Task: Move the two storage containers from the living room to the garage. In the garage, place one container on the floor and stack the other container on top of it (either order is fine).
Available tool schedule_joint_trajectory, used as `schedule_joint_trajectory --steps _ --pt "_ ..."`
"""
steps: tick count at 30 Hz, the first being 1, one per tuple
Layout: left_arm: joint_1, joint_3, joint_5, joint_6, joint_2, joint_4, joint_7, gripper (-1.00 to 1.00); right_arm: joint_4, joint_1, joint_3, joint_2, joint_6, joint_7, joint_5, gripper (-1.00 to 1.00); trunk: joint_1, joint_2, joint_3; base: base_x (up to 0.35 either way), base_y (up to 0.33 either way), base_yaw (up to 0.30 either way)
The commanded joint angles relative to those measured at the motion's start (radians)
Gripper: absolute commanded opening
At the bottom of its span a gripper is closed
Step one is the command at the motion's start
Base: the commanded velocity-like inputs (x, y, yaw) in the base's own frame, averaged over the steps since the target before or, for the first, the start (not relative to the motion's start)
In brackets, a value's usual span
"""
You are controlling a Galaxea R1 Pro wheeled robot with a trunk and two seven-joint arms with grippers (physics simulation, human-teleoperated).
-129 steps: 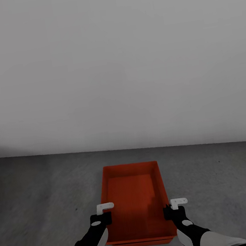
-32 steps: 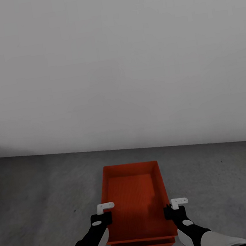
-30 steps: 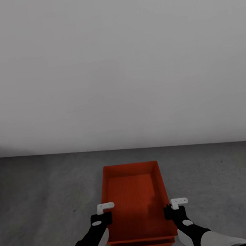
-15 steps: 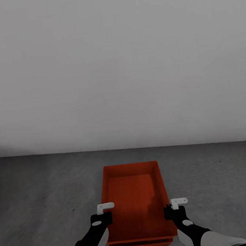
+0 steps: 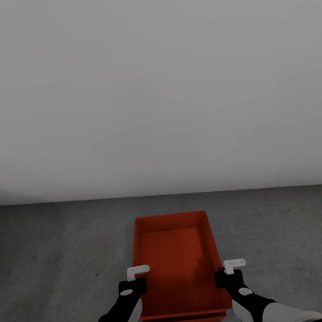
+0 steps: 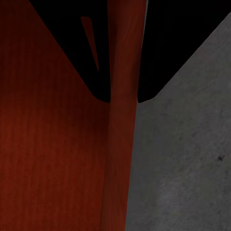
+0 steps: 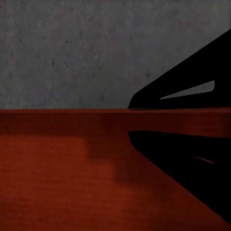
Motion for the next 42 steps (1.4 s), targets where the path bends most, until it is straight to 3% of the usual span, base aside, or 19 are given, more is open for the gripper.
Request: schedule_joint_trajectory --steps 1,27,35,42 --pt "0.0 0.049 0.012 0.007 0.004 0.001 0.031 -1.0 -0.002 -0.001 -0.034 -0.009 -0.038 0.002 -0.014 -1.0 0.0 0.0 -0.001 0.0 0.0 0.0" --pt "0.0 0.047 0.012 0.007 0.002 -0.001 0.031 -1.0 -0.002 -0.001 -0.035 -0.009 -0.038 0.002 -0.014 -1.0 0.0 0.0 -0.001 0.0 0.0 0.0" --pt "0.0 0.047 0.012 0.007 0.003 0.0 0.031 -1.0 -0.002 -0.001 -0.034 -0.009 -0.038 0.002 -0.014 -1.0 0.031 -0.056 -0.026 0.0 0.0 0.0" --pt "0.0 0.048 0.012 0.007 0.003 -0.001 0.031 -1.0 -0.002 -0.001 -0.035 -0.009 -0.038 0.002 -0.014 -1.0 0.031 -0.056 -0.026 0.0 0.0 0.0"
